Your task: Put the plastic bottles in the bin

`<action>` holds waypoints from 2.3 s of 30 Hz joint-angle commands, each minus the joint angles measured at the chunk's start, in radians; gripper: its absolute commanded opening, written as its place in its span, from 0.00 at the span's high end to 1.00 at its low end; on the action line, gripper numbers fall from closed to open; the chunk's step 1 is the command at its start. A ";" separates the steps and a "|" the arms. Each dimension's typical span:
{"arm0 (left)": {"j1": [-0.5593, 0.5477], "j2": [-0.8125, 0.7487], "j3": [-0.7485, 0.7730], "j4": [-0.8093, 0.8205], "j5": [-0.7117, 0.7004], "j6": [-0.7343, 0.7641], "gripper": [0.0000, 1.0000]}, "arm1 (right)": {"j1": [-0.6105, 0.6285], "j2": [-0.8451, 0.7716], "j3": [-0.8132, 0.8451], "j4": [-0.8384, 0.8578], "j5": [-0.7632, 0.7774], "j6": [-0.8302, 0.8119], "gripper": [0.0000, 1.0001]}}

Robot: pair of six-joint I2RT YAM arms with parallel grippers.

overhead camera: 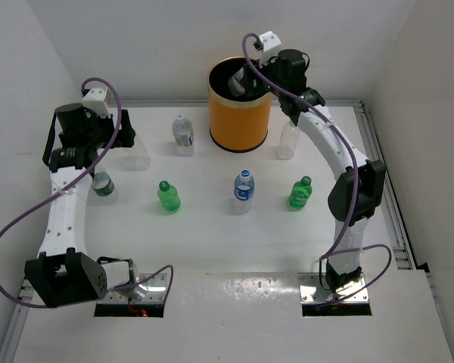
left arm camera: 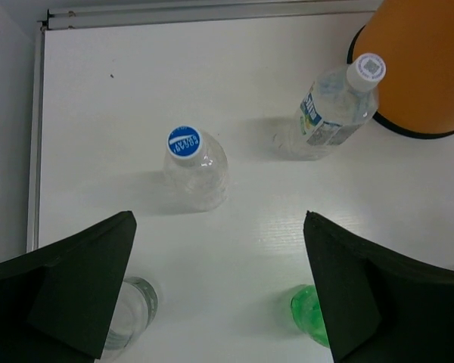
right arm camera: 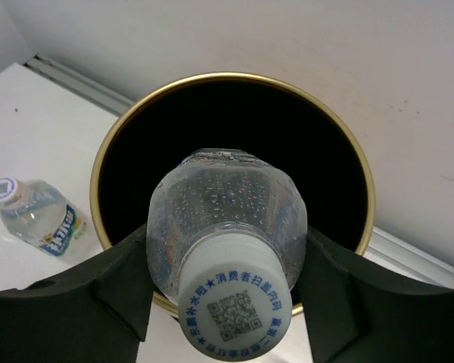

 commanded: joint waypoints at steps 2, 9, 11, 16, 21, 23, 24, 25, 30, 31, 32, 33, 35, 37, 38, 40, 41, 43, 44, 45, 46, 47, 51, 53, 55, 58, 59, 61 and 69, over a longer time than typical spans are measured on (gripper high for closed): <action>0.019 -0.058 -0.093 0.034 0.028 0.034 0.00 | 0.021 -0.021 -0.005 0.126 0.064 -0.079 0.23; 0.048 -0.068 -0.213 0.121 -0.023 -0.001 0.00 | 0.041 -0.047 0.001 0.075 0.062 -0.077 0.00; 0.048 -0.043 -0.233 0.199 -0.023 -0.011 0.00 | 0.047 -0.072 -0.006 0.059 0.065 -0.072 0.00; 0.048 0.049 -0.248 0.295 -0.023 0.002 0.02 | 0.048 -0.118 -0.022 0.022 0.059 -0.057 0.00; 0.058 0.145 -0.239 0.388 0.045 0.002 0.04 | 0.042 -0.161 -0.057 -0.011 0.051 -0.066 0.00; 0.067 0.188 -0.239 0.434 0.045 -0.007 0.06 | 0.044 -0.181 -0.066 -0.026 0.053 -0.075 0.00; 0.067 0.202 -0.239 0.450 0.057 -0.008 0.06 | 0.035 -0.181 -0.075 -0.035 0.053 -0.076 0.00; 0.067 0.214 -0.239 0.461 0.057 -0.008 0.07 | 0.032 -0.188 -0.079 -0.047 0.053 -0.074 0.00; 0.067 0.257 -0.221 0.525 0.091 -0.027 0.10 | -0.002 -0.233 -0.120 -0.076 0.047 -0.079 0.00; 0.067 0.267 -0.221 0.536 0.102 -0.037 0.10 | -0.008 -0.248 -0.131 -0.084 0.044 -0.080 0.00; 0.067 0.267 -0.221 0.546 0.102 -0.037 0.10 | -0.014 -0.257 -0.140 -0.087 0.041 -0.080 0.00; 0.067 0.267 -0.221 0.568 0.111 -0.049 0.10 | -0.024 -0.261 -0.155 -0.089 0.041 -0.082 0.00; 0.067 0.276 -0.221 0.586 0.122 -0.049 0.10 | -0.034 -0.280 -0.180 -0.099 0.039 -0.079 0.00; 0.067 0.287 -0.221 0.600 0.122 -0.060 0.10 | -0.056 -0.302 -0.212 -0.106 0.039 -0.076 0.00; 0.067 0.296 -0.221 0.611 0.122 -0.060 0.10 | -0.059 -0.310 -0.220 -0.107 0.038 -0.072 0.00; 0.067 0.296 -0.221 0.622 0.122 -0.060 0.15 | -0.068 -0.334 -0.253 -0.109 0.036 -0.069 0.00; 0.067 0.305 -0.221 0.622 0.135 -0.060 0.17 | -0.079 -0.342 -0.263 -0.106 0.038 -0.066 0.00; 0.067 0.305 -0.210 0.611 0.158 -0.037 0.27 | -0.093 -0.366 -0.295 -0.115 0.035 -0.062 0.00; 0.067 0.305 -0.200 0.611 0.187 -0.037 0.39 | -0.102 -0.371 -0.310 -0.116 0.035 -0.059 0.00; 0.067 0.305 -0.184 0.596 0.201 -0.025 0.45 | -0.116 -0.385 -0.319 -0.126 0.032 -0.056 0.00; 0.067 0.305 -0.184 0.587 0.217 -0.024 0.50 | -0.119 -0.400 -0.330 -0.127 0.033 -0.056 0.00; 0.067 0.305 -0.172 0.586 0.230 -0.024 0.60 | -0.131 -0.408 -0.357 -0.135 0.030 -0.051 0.00; 0.067 0.238 -0.102 0.577 0.240 -0.034 0.76 | -0.197 -0.470 -0.428 -0.162 0.013 -0.016 0.00; 0.058 0.196 -0.043 0.539 0.269 -0.023 0.85 | -0.214 -0.504 -0.483 -0.175 0.010 -0.007 0.00; 0.038 0.170 0.040 0.528 0.255 -0.023 0.90 | -0.243 -0.552 -0.535 -0.181 -0.001 0.000 0.00; 0.010 0.158 0.158 0.519 0.246 -0.044 0.91 | -0.275 -0.596 -0.583 -0.179 -0.008 0.009 0.00; 0.010 0.173 0.188 0.519 0.246 -0.075 0.91 | -0.281 -0.607 -0.609 -0.179 -0.011 0.012 0.00; -0.022 0.194 0.262 0.543 0.287 -0.115 0.91 | -0.291 -0.612 -0.626 -0.173 -0.021 0.015 0.00; -0.195 0.442 0.507 0.726 0.339 -0.320 0.94 | -0.300 -0.595 -0.703 -0.115 -0.033 0.032 0.00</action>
